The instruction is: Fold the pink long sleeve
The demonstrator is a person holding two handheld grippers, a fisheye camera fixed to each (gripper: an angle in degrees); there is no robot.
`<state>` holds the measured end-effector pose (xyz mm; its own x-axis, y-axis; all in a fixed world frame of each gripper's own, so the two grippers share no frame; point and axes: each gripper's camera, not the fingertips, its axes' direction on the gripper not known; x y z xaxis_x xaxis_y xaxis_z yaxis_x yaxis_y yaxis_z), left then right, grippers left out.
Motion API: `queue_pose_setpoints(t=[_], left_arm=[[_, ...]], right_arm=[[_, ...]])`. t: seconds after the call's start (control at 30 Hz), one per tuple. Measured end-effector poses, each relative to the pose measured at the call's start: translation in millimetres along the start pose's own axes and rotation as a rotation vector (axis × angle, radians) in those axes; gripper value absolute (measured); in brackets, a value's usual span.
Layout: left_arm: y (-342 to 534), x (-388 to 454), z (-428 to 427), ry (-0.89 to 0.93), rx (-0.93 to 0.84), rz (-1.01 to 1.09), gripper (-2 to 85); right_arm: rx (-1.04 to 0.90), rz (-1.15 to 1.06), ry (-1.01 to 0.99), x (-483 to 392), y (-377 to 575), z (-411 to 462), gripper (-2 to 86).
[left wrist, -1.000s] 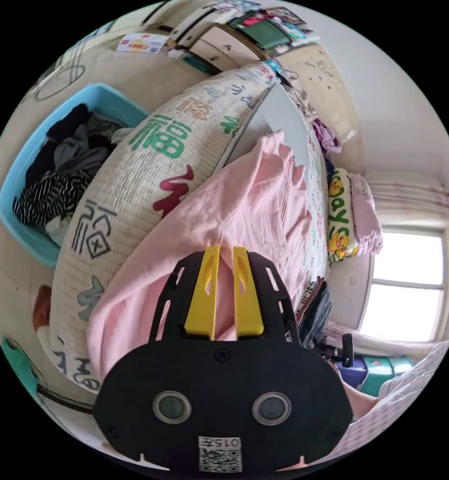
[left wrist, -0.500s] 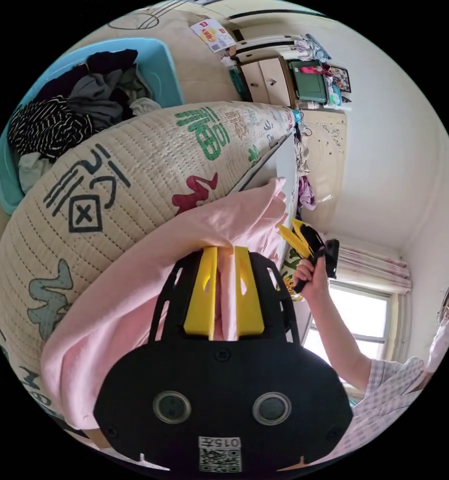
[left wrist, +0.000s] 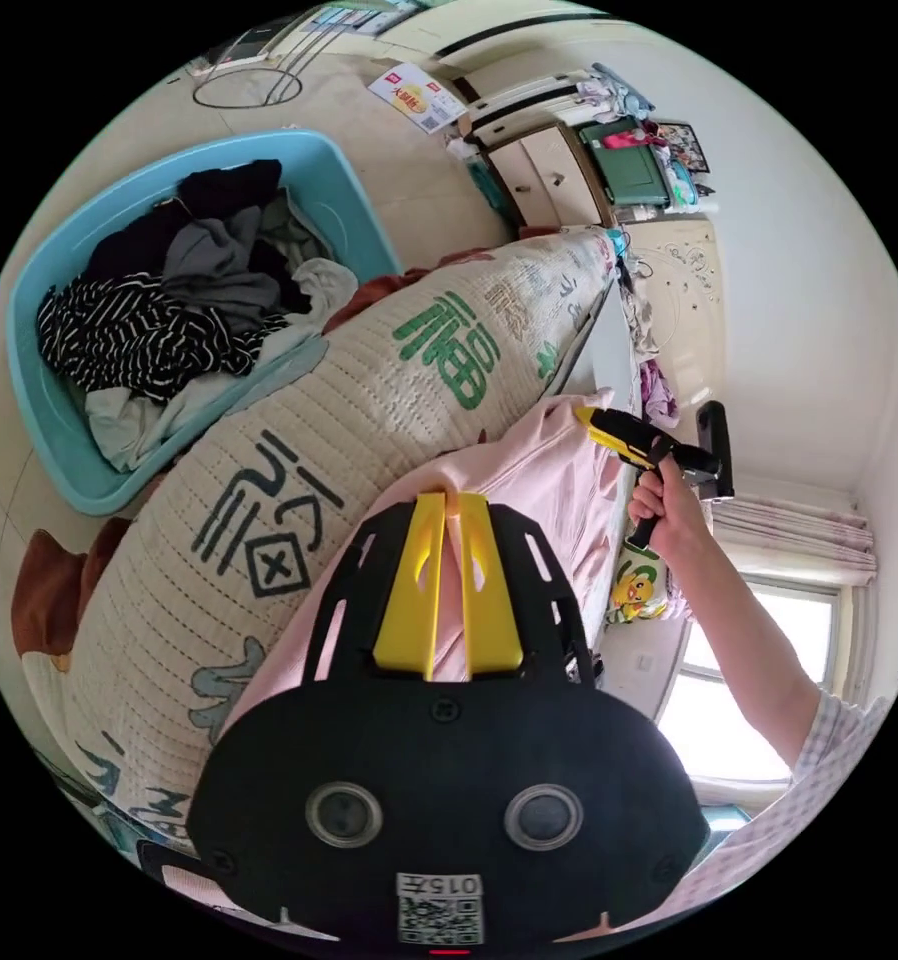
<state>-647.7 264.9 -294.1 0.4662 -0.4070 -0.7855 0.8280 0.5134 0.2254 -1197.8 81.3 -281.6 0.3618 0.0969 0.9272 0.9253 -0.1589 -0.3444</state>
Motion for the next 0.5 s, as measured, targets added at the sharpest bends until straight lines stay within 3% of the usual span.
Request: queue_pose_setpoints(t=[0.13,0.27,0.5], left_arm=[[1,7,-10,-0.038,0.003,0.034,4.0],[-8,43,-27,-0.189,0.050,0.207,5.0],[-85,138,72,-0.151,-0.147,0.493,9.3]], right_arm=[[0.100,-0.017,-0.119,27,51,-47,7.9],[0.156,0.115,-0.032,100,127,-99,7.5],[0.178,0.354,0.110,205,199,-159,9.8]])
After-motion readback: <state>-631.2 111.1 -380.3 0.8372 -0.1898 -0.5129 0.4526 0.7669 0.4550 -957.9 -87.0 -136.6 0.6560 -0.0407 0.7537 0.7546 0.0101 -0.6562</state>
